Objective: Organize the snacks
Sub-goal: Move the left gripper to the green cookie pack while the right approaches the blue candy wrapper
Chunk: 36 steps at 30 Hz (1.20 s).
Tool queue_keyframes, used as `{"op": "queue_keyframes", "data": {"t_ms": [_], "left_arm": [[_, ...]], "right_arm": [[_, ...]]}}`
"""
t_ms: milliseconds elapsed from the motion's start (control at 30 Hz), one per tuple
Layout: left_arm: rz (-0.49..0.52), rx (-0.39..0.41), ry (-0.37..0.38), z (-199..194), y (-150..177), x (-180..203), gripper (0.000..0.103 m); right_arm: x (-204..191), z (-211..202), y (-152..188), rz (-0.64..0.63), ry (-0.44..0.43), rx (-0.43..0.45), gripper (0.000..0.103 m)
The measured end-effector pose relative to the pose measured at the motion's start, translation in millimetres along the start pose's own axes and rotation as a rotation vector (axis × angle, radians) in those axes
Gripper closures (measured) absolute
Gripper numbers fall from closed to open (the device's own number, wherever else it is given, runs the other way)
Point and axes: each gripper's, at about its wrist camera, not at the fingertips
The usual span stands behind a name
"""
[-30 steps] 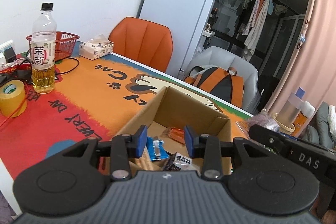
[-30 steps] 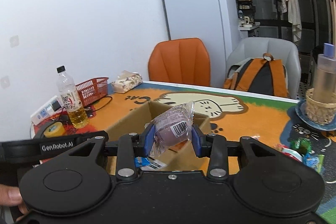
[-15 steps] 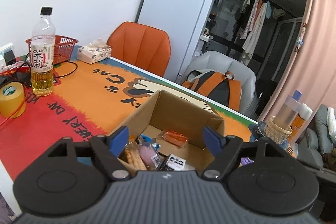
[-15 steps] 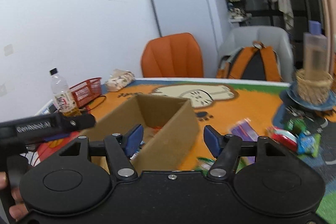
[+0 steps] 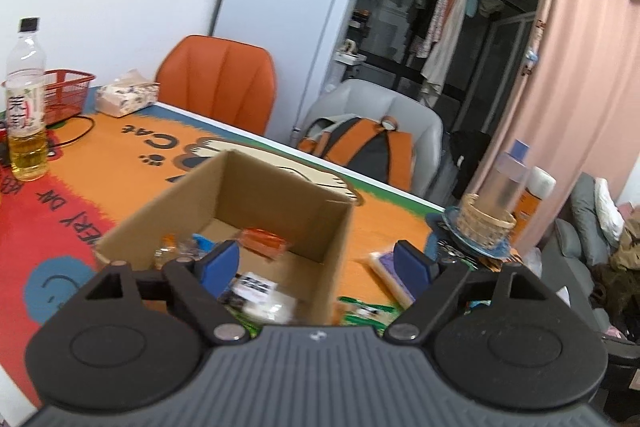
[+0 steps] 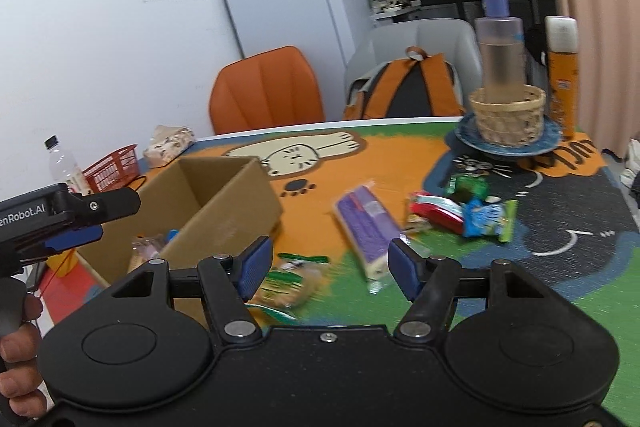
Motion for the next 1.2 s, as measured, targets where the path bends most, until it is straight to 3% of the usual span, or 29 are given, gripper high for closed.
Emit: {"op": "queue_keyframes", "data": {"t_ms": [767,1200], "left_arm": [[0.13,-0.06,0.116,25.6,31.0,71.6,0.022],[0.135,-0.11,0.058,64.4,53.1,79.5,0.035]], "right_arm": [[60.0,-5.0,11.6,0.101,0.106,0.016,0.039],[86.2,11.4,16.4,0.149,0.087,0.015,0.039]]}}
Point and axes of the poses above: each gripper's, at about its wrist camera, not at the fingertips, and z roughly the way its jaws point, x to its right, y to its underside, and after that the axes turned 7 degrees about -x, right-handed
